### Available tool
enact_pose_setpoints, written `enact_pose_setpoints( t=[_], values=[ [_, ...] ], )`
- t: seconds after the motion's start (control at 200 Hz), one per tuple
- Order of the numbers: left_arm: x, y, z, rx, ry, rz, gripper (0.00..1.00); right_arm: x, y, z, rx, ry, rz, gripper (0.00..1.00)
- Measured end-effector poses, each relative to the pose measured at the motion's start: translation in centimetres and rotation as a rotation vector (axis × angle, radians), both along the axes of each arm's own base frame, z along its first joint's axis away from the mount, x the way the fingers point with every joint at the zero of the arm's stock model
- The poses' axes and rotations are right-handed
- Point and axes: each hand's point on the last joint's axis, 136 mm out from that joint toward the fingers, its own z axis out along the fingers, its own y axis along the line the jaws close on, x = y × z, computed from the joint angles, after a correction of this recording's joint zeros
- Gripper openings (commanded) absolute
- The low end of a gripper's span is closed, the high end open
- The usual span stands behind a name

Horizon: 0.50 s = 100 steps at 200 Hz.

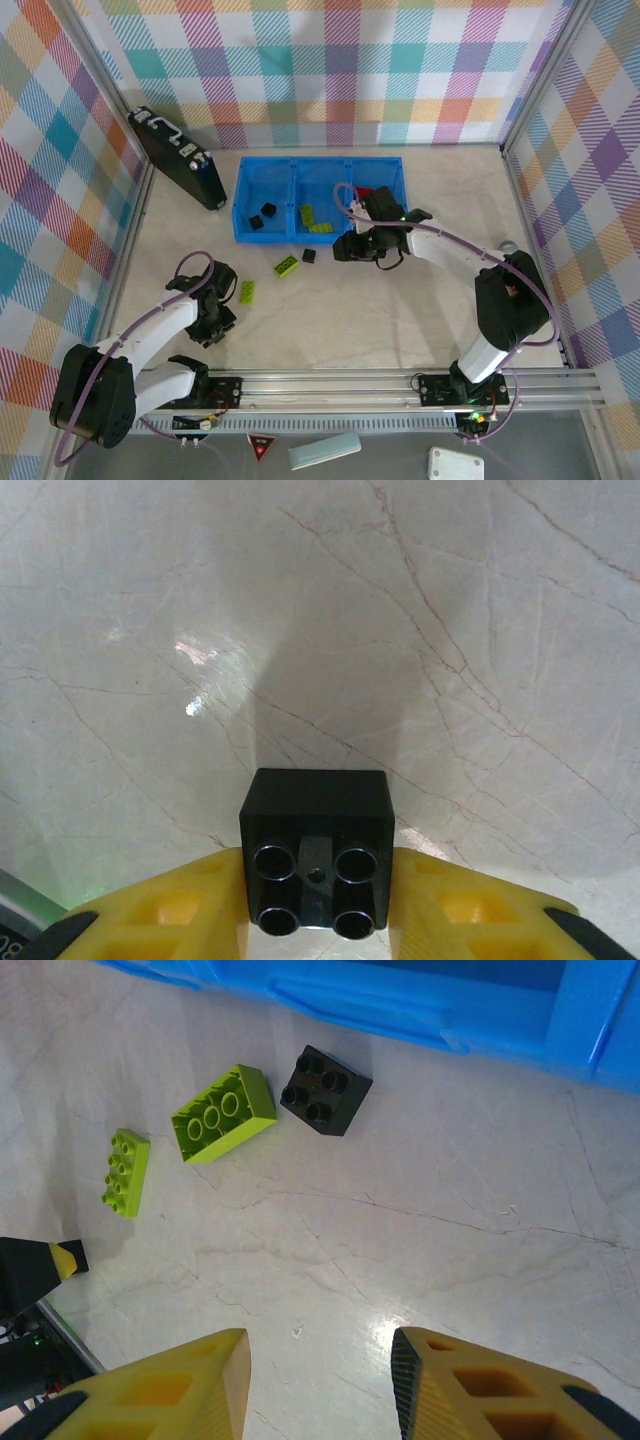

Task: Sort the legos into containers by color
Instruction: Pick up the lego from the bottom-left of the table.

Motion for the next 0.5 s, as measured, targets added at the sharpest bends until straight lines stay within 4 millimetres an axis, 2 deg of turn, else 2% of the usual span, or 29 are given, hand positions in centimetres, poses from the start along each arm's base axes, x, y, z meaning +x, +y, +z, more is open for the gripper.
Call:
enact_pose_setpoints(
  t=[0.155, 0.5],
  values=[
    [0.9, -0.3, 0.7, -0.003, -0.013, -0.029, 0.36, -0.2, -0.4, 0.4, -0.007, -0.012, -0.008, 0.43],
    [6.4, -1.9, 5.2, -0.019, -0.145, -0.136, 0.36, -1.1, -1.7, -0.2, -0.05, 0.008, -0.04, 0.43]
  ],
)
